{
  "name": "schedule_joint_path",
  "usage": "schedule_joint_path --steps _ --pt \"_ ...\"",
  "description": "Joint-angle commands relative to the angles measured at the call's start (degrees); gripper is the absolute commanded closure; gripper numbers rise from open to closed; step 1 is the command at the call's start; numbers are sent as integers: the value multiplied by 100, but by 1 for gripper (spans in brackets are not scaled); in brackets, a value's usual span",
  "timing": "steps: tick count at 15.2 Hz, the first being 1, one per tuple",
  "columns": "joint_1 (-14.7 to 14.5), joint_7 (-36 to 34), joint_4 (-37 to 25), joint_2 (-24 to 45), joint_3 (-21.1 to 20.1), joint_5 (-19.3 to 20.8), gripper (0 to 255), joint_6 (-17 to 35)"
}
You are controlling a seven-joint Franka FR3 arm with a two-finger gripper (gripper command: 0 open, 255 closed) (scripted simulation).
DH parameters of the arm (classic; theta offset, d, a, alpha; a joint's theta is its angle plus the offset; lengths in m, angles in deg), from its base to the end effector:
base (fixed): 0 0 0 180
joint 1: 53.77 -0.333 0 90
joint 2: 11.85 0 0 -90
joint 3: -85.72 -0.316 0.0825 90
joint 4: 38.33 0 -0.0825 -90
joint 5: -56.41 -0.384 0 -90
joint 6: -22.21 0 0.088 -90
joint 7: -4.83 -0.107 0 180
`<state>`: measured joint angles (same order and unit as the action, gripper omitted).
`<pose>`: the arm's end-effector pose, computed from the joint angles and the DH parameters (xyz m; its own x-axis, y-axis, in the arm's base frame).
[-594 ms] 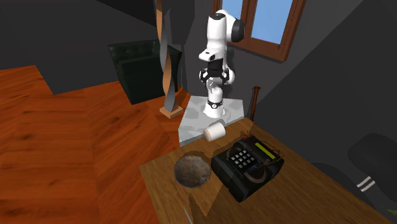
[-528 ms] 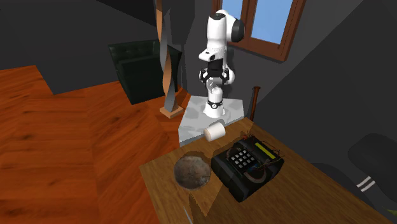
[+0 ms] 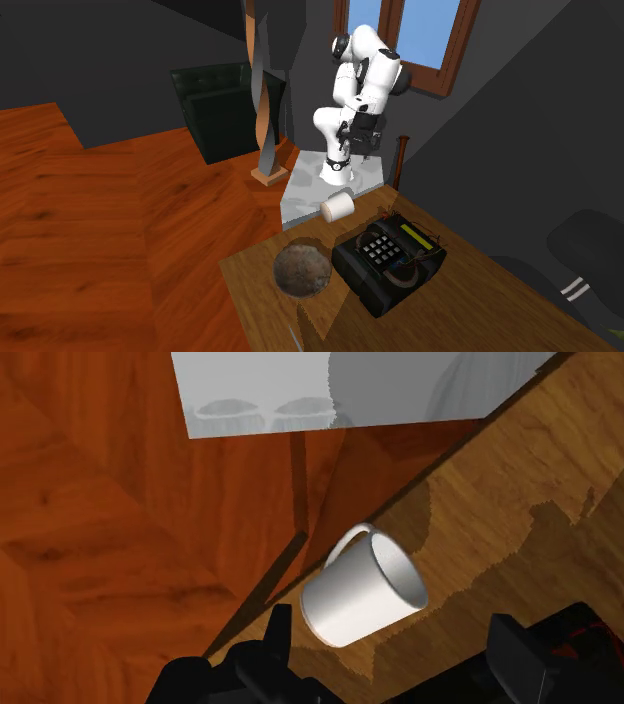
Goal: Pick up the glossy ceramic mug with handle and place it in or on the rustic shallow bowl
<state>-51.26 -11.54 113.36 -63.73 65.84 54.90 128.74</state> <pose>0.2870 0.0994 0.4972 0.9847 -0.0871 0.1508 -0.1178 -0.9709 0.2085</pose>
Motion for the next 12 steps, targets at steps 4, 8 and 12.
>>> schedule_joint_path --steps 4,8,12 --pt "479 -2064 327 468 -1757 108 0 961" --pt "1528 -3848 77 1231 -3438 544 0 1460" --pt "3505 -5701 -533 1939 -5647 1288 0 1591"
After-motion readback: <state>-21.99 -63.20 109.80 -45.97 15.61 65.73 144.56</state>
